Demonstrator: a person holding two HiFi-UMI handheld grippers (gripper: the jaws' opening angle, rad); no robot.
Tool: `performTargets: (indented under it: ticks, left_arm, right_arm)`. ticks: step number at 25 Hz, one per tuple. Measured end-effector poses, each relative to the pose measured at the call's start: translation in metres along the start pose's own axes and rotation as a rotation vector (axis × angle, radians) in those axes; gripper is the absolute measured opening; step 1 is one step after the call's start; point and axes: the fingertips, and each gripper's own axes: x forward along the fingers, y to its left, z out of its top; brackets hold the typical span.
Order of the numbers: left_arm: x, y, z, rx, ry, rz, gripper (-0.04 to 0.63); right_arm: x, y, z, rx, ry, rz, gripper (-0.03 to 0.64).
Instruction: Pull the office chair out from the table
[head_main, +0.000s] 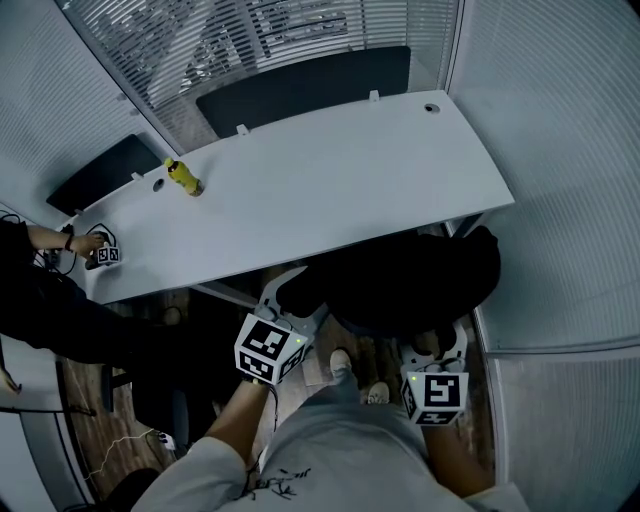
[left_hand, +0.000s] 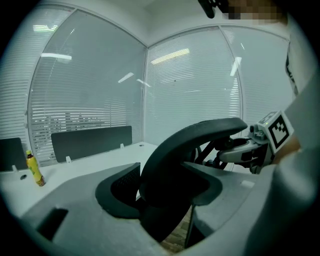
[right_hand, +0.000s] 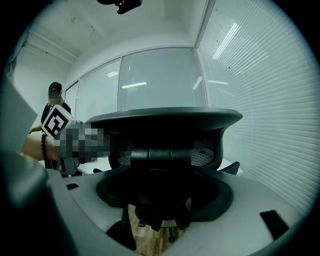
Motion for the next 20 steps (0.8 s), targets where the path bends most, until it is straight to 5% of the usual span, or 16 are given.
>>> performTargets:
  ticks: [20]
  left_arm:
    - [-0.010,-0.022,-0.006,-0.029,0.007,0.029,0.250]
  right_arm:
    - [-0.023,-0.003,-0.008,-0.007,0.005,0.012,0.268]
